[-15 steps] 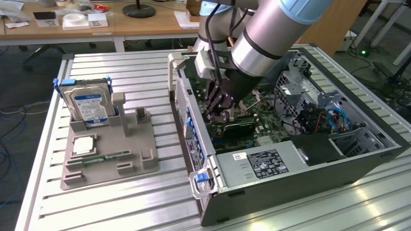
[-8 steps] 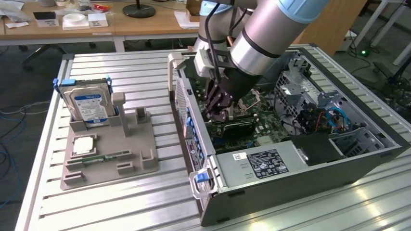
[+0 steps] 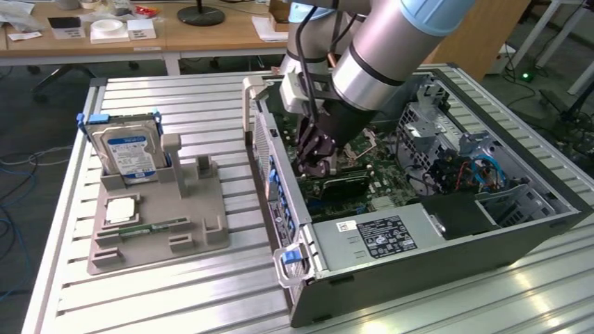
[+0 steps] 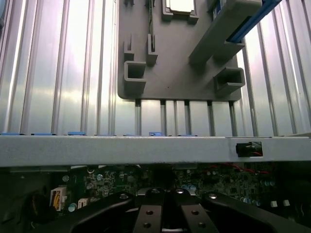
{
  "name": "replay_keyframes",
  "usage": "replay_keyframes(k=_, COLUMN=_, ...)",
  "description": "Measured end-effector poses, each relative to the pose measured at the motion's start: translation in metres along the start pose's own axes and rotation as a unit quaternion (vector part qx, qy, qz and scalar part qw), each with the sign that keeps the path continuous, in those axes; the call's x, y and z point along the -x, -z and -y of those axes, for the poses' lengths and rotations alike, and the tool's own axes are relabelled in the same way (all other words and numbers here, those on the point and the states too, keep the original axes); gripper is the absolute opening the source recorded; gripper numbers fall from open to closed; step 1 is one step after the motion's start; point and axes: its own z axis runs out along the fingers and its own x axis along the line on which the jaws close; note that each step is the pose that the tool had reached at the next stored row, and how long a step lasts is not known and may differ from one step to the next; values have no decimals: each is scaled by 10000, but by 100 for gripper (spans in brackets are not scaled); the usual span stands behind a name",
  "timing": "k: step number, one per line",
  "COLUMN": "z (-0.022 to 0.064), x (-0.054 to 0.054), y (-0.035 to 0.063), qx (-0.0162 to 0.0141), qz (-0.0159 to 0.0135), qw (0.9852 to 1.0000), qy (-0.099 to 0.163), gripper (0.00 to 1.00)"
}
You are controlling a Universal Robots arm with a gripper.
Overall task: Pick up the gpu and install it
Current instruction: 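Press down on the gpu until it lock into place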
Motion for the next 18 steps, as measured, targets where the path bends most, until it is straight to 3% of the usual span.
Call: replay_keyframes(k=18, z=3, x=27, y=-51, qx=-1, qz=12, qw=10000, qy=5, gripper=10)
